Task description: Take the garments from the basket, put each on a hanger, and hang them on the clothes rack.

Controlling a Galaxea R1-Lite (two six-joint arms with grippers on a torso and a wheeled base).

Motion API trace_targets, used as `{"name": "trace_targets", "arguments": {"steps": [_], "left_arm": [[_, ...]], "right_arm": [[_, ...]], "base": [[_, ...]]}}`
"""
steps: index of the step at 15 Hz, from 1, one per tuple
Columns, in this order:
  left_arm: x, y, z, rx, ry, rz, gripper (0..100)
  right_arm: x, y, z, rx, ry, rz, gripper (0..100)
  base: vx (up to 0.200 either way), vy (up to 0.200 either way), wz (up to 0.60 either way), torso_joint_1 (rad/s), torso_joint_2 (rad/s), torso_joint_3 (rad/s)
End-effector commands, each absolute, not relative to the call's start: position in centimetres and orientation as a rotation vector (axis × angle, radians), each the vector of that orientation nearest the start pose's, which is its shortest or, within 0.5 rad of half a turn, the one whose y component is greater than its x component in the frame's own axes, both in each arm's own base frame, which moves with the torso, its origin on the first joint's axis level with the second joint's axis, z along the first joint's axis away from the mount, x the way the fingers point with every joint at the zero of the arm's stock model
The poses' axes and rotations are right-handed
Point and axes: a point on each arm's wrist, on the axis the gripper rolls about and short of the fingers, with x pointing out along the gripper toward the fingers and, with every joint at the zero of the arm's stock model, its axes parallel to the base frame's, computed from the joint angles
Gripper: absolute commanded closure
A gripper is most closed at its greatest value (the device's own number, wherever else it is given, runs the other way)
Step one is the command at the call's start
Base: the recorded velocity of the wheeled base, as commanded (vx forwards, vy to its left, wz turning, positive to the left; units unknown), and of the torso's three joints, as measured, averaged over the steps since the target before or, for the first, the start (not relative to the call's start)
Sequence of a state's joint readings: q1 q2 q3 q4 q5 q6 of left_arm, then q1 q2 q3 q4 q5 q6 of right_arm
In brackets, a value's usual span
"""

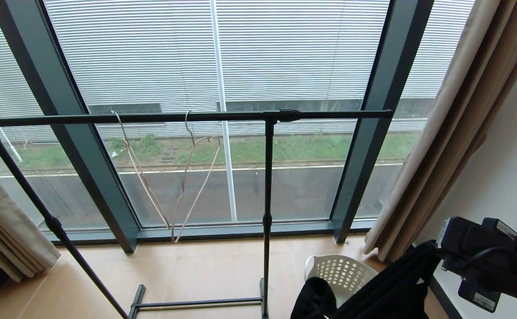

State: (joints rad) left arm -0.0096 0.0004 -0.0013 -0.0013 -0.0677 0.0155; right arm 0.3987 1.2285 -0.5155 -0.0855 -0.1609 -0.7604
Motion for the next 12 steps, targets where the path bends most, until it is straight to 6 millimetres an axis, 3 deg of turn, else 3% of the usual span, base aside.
{"name": "trace_targets", "arguments": {"steps": [1, 12], "left_arm": [[-2.30, -0.13, 7.61, 0.015, -0.004, -0.077, 0], [-2.30, -0.13, 7.61, 0.014, -0.004, -0.077, 0]], "right_arm": [[15.24, 6.03, 16.51, -0.907, 0.494, 0.454, 100], [15.27, 6.04, 16.42, -0.908, 0.498, 0.456, 100]], "base": [[0.000, 0.200, 0.00, -0.002, 0.01, -0.002], [0.000, 0.200, 0.00, 0.002, 0.01, 0.002]]}}
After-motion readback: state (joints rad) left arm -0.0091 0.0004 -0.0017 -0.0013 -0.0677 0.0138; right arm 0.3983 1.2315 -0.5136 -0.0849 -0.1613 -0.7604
